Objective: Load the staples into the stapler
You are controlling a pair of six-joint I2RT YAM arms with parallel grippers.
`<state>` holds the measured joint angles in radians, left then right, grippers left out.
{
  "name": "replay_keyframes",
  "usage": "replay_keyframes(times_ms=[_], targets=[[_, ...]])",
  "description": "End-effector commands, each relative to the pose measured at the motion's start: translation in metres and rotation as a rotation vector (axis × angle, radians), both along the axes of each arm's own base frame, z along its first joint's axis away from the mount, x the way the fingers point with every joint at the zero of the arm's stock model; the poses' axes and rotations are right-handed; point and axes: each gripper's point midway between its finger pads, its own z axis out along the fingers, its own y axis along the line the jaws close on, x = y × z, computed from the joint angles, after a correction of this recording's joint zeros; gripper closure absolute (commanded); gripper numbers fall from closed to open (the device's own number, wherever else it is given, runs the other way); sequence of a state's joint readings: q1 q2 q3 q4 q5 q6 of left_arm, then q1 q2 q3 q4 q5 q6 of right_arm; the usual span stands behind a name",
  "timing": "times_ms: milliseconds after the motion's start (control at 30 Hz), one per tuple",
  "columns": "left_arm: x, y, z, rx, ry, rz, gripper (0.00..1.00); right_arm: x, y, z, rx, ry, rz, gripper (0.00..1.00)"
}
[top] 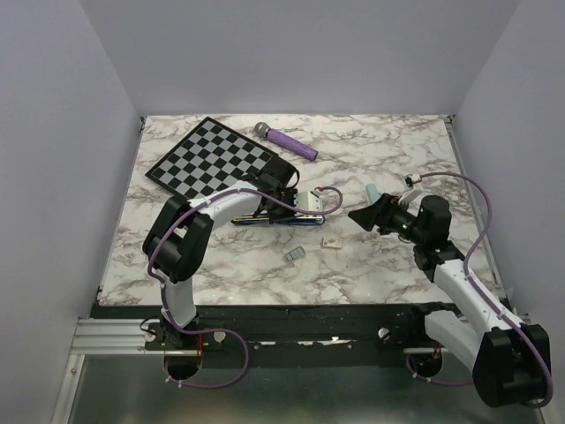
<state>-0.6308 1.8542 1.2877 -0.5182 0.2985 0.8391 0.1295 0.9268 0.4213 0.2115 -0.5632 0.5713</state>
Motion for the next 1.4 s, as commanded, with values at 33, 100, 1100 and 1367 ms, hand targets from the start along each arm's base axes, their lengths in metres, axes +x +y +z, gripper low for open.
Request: replay_keyframes(times_ms=[33,100,1100,1367], targets=[[-0.023,-0.004,-0.016,0.03,0.055,-0.058,0.72,0.004,0.003,-0.004,-0.062,-0.008,0.067,0.19],[-0.024,-0.005,-0.013,0.022,0.051,-0.05,0.65,0.005,0.006,-0.004,-0.072,-0.006,0.087,0.19],[0.011,0.175,0.299,-0.884,-0.968,1.19,0.01,0.052,0.105,-0.087,-0.821,0.083,0.542,0.19],[0.002,0.204,0.293,-0.893,-1.061,1.321,0.01,0.055,0.123,-0.115,-0.973,0.1,0.645,0.2]])
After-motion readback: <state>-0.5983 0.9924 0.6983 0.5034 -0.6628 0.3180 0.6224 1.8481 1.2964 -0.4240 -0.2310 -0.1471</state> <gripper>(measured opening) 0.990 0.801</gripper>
